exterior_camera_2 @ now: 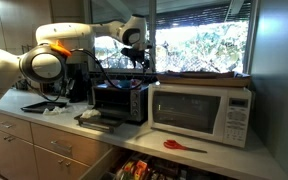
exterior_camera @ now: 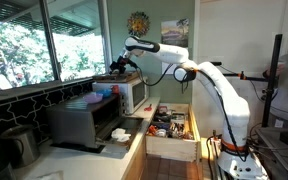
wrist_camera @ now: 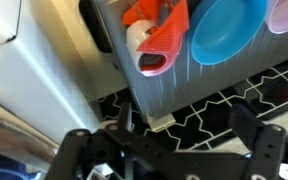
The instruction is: Put the orange thing onto the oven
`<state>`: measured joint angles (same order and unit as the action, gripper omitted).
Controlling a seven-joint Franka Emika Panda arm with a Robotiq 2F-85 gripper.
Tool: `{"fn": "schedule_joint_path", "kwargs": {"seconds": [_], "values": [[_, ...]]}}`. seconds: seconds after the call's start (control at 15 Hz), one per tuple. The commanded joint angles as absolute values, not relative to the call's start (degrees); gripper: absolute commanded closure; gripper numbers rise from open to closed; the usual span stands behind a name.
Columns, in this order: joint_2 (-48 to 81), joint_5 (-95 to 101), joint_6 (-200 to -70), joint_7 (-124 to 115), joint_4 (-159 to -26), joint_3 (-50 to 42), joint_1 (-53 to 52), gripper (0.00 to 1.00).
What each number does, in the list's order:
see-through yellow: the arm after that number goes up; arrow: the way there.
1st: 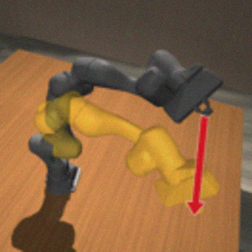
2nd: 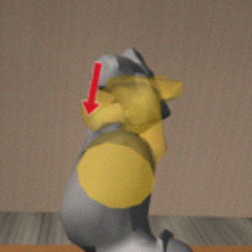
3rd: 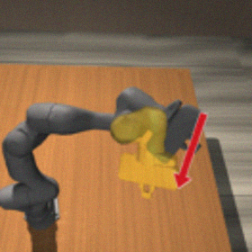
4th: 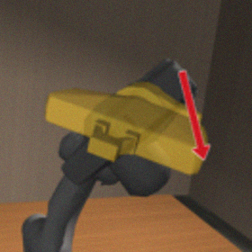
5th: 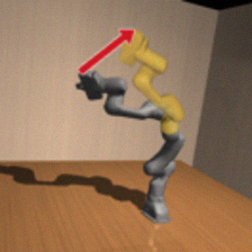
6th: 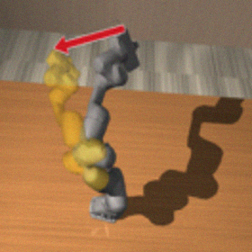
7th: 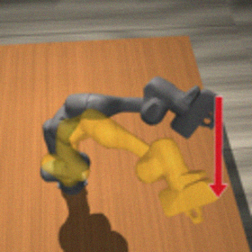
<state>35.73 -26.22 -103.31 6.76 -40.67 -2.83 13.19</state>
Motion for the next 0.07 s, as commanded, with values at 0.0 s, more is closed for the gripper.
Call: {"fn": "schedule_joint_path", "kwargs": {"seconds": [0.0], "values": [[35.51,-26.22,-103.30,6.69,-40.68,-2.84,13.13,0.00]]}}
